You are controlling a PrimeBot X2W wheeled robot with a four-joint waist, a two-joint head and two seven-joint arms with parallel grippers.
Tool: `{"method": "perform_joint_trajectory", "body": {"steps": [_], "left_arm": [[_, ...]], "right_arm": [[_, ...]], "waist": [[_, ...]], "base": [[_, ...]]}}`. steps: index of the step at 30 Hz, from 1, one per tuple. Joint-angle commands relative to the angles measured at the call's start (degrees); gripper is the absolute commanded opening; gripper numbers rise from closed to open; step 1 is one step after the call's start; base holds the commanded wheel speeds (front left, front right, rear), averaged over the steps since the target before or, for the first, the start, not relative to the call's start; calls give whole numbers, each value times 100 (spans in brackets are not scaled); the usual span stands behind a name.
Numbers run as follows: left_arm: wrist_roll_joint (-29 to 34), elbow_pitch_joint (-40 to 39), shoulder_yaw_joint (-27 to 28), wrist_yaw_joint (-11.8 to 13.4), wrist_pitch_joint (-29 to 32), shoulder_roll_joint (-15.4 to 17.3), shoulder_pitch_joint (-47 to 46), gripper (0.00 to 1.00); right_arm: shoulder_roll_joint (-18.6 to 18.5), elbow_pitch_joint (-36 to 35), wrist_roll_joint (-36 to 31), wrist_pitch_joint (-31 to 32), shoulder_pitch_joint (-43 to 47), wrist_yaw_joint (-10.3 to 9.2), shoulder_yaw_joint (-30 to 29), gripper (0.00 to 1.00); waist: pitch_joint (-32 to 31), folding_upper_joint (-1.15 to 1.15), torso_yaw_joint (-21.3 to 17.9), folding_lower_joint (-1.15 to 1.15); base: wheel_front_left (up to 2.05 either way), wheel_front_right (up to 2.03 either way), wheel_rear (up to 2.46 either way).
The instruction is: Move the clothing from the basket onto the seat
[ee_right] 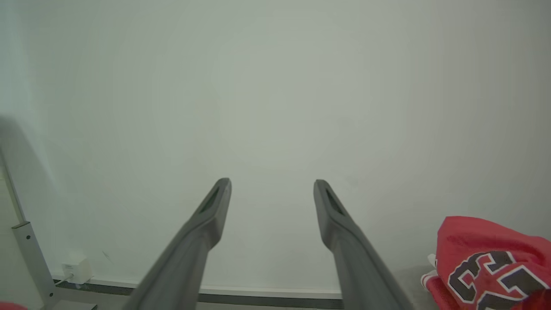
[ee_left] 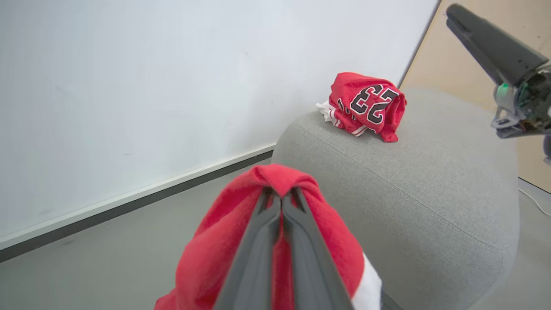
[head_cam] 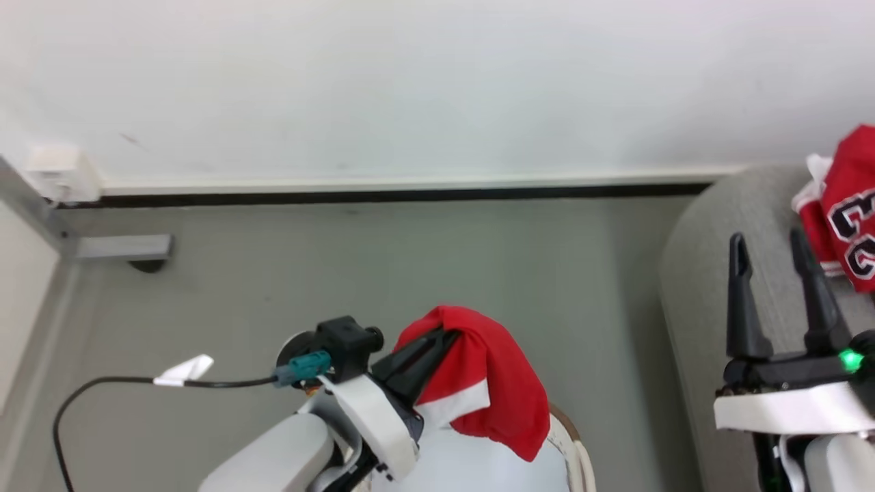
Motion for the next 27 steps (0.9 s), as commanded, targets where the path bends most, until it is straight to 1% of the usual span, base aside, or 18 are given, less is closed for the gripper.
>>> {"method": "perform_joint_trajectory", "body": {"steps": [1,5,11,19,23,27], "left_arm": [[91,-67,91,49,-2,53,61,0],[141,-322,198,106,-1,94,-115,0],[125,-840,345,289,189,213,-383,0],[57,-1432,580,592,400,412,-539,0],[-38,-1583,630,641,414,450,-477,0],[-43,-1576,626,683,403,439,-423,0]], "right_arm": [[-18,57,76,0,133,-13,60,100],[-60,246,170,0,301,-13,304,100],[-24,361,313,0,519,-13,574,100],[18,345,394,0,570,-13,931,100],[24,278,497,0,589,-13,1111,100],[-110,260,602,0,604,-13,1417,100]], "waist": [[-326,0,312,2],[-600,0,497,2],[-923,0,669,2],[-1078,0,680,2],[-1099,0,678,2],[-1107,0,694,2]], "base": [[0,0,0],[0,0,0],[0,0,0],[0,0,0],[0,0,0],[0,0,0]]}}
